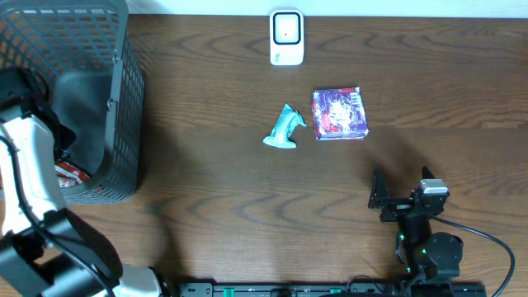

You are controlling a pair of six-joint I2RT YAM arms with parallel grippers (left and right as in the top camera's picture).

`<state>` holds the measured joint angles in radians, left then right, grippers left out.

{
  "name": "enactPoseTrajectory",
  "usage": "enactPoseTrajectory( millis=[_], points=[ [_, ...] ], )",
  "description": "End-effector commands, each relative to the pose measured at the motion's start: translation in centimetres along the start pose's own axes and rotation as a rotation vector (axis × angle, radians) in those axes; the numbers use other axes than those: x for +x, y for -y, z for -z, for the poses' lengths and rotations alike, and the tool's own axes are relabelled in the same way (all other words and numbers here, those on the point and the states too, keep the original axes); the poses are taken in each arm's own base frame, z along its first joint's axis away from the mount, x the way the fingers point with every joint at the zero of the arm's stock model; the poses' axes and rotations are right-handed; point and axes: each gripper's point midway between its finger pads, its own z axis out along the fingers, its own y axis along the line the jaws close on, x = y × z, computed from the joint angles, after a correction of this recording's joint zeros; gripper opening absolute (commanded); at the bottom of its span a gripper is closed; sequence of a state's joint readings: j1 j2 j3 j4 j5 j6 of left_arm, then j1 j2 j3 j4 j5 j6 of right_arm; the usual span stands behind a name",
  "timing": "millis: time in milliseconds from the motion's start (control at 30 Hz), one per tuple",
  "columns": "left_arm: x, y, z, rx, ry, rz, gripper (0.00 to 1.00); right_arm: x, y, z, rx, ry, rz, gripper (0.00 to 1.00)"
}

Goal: Scan the item barcode
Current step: 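Reach the left gripper into the basket and grasp the orange snacks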

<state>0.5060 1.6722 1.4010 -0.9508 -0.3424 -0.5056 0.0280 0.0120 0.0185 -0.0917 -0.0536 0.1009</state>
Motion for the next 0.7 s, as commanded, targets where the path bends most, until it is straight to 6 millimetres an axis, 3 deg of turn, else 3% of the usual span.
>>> enactPoseTrajectory(
  millis=[0,333,600,667],
  points=[
    [1.5,0.1,-2.7,-0.047,-0.053,-0.016,0.66,0.1,-0.1,0.0,-0.004,0.000,0.009,0.99],
    [5.5,0.2,-7.9,-0.151,-0.217,-0.091,0.65,0.1,-0.1,0.0,-0.004,0.000,0.009,0.99],
    [7.8,1.1,-10.3,-0.152,-0.318,-0.116,0.64,0.1,-0.1,0.0,-0.004,0.000,0.009,0.99],
    [8.5,1.7,-10.6,-0.121,-0.354,-0.112,0.58,0.1,-0.1,0.0,-0.004,0.000,0.009,0.99]
  ],
)
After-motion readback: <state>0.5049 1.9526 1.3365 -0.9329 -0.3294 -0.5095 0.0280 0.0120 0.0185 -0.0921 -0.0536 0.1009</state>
